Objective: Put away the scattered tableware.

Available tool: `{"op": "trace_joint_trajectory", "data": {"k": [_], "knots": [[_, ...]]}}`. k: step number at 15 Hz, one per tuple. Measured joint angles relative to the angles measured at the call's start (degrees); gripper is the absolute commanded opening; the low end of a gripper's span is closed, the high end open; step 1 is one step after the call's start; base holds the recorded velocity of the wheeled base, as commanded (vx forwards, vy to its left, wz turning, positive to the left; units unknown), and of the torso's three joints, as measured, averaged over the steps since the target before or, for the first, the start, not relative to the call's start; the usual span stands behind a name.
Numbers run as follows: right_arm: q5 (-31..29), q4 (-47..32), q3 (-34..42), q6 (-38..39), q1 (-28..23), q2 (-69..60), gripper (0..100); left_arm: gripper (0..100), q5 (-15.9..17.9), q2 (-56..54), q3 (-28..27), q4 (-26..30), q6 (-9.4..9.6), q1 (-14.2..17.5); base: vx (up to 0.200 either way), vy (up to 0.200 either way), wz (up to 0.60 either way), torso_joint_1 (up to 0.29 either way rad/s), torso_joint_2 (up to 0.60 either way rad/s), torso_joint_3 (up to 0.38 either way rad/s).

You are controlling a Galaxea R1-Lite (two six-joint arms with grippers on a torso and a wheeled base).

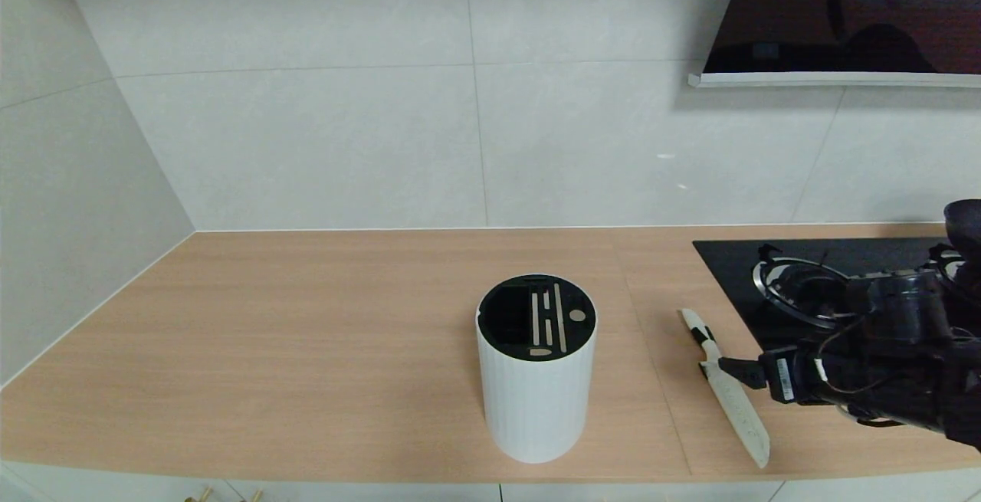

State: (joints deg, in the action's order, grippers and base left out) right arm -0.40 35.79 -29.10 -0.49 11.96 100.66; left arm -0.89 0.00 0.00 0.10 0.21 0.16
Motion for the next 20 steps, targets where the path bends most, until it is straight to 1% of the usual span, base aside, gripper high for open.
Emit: {"op": "trace_joint_trajectory", "data": {"k": [4, 6, 9, 20], "knots": [[-1.91, 2.91, -4.35, -0.63, 0.11, 11.25, 100, 100, -0.01, 0.0, 0.0, 0.0, -0.02, 0.0, 0.0, 0.0, 0.0, 0.0, 0.0, 0.0], [-3.1, 3.69, -6.79, -0.74, 0.11, 15.8, 100, 100, -0.01, 0.0, 0.0, 0.0, -0.02, -0.02, 0.0, 0.0, 0.0, 0.0, 0.0, 0.0], [-3.62, 7.2, -8.69, -0.74, -0.13, 20.81, 100, 100, -0.04, 0.0, 0.0, 0.0, -0.02, 0.0, 0.0, 0.0, 0.0, 0.0, 0.0, 0.0], [-4.88, 7.97, -11.67, -0.22, -1.4, 26.55, 100, 100, -0.01, 0.0, 0.0, 0.0, -0.02, 0.0, 0.0, 0.0, 0.0, 0.0, 0.0, 0.0]]}}
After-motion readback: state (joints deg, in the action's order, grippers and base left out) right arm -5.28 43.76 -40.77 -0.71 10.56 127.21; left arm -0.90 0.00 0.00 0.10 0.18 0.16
